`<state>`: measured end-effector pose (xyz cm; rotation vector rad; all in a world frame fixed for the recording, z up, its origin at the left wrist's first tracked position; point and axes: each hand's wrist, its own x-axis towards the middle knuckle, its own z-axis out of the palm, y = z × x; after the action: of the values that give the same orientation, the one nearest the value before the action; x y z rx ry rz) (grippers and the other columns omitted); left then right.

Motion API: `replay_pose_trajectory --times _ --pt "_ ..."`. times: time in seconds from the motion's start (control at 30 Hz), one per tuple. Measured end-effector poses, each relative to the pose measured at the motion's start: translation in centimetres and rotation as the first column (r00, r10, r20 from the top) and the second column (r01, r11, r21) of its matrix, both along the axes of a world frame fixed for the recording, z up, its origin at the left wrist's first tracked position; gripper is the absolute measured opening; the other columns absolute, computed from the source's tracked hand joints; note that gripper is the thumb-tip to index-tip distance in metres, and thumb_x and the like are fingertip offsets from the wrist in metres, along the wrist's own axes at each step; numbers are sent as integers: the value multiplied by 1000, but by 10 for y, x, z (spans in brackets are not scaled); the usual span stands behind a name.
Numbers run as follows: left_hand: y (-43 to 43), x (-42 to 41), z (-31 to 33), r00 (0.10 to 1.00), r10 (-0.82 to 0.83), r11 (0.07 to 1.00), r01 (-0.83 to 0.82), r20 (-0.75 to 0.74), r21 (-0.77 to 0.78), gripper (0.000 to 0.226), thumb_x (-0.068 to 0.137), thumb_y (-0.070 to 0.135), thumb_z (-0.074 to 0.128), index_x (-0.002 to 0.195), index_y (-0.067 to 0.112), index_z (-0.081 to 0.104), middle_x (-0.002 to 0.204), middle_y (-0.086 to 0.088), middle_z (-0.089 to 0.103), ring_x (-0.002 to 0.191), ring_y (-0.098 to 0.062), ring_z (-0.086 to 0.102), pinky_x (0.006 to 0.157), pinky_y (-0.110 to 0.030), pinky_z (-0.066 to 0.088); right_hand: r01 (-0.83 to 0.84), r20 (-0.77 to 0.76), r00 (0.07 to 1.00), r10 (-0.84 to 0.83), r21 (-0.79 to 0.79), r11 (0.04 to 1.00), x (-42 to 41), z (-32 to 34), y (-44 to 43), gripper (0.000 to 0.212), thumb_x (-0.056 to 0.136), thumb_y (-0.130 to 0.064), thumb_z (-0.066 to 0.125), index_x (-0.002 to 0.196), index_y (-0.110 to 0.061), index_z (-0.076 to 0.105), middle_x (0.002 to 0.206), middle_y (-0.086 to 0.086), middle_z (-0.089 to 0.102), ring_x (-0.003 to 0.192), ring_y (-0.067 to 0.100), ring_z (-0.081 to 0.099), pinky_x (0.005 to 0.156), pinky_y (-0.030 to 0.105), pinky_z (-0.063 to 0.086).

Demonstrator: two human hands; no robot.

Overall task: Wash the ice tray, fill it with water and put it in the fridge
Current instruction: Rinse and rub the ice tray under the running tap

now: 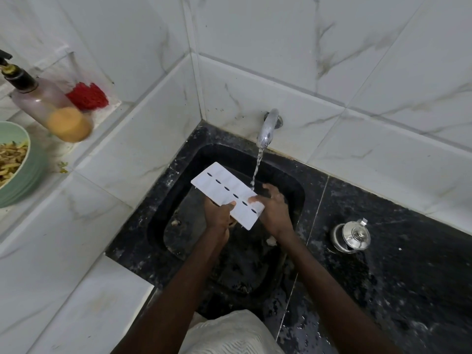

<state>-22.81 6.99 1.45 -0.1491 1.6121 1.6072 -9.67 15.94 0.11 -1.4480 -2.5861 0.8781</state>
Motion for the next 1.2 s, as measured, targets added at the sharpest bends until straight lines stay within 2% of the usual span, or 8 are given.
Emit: replay_pose_trajectory --times 0.1,0.27,0.43,0.57,0.73,0.97,1.1,1.2 --pt "2 4 1 1000 -26 1000 26 3 10 69 89 -18 65 149 10 46 141 -14 64 121 -35 67 97 -64 56 -6 94 996 8 -22 1000 -7 2 1 52 92 -10 71 139 -31 65 170 8 20 151 36 27 121 57 33" --pt "2 -7 -1 1000 5 1000 -5 -6 -10 63 87 -16 68 139 15 52 138 -12 66 115 -32 70 95 -63 57 -70 -37 997 69 -30 997 -3 3 -2 41 93 -22 77 131 -35 72 167 9 31 151 35 30 119 56 36" --pt "4 2 -5 1000 -23 1000 23 11 4 64 87 -16 68 142 11 52 135 -11 68 106 -24 72 92 -60 59 9 93 996 -11 16 1000 -9 8 3 52 90 -2 69 135 -29 70 169 7 25 151 35 29 118 58 37" --pt "5 -4 -6 1000 7 1000 -7 -7 4 59 86 -16 69 134 17 54 133 -11 69 110 -27 72 95 -60 58 -82 -15 997 82 -15 997 -9 9 2 46 94 -4 68 130 -32 73 167 4 33 149 32 34 119 54 37" --pt "4 -8 -10 997 47 998 -50 -67 -42 53 82 -13 76 126 13 61 124 -9 72 113 -32 70 99 -59 56 130 -22 991 -129 19 991 0 7 4 61 83 10 58 132 -23 72 160 12 40 146 33 40 118 44 42" --pt "6 -8 -11 995 50 994 -57 -81 -95 63 78 -10 82 133 7 58 122 -9 71 109 -32 70 95 -57 59 65 68 996 -60 -73 995 6 -1 -5 59 84 9 57 134 -21 71 159 14 40 143 34 44 118 41 42" --pt "6 -4 -11 998 32 999 -33 -48 -27 51 81 -15 76 115 20 62 111 0 73 104 -26 72 87 -48 63 29 56 998 -23 -107 994 0 -4 -9 59 89 4 61 141 -22 65 162 13 35 147 34 37 121 44 37" --pt "7 -1 -13 999 26 1000 -25 -22 17 51 84 -17 71 114 23 63 121 -6 74 106 -26 73 90 -48 62 -10 69 997 20 -141 990 -5 -5 -11 60 93 -4 66 149 -23 56 166 12 27 149 35 30 122 50 34"
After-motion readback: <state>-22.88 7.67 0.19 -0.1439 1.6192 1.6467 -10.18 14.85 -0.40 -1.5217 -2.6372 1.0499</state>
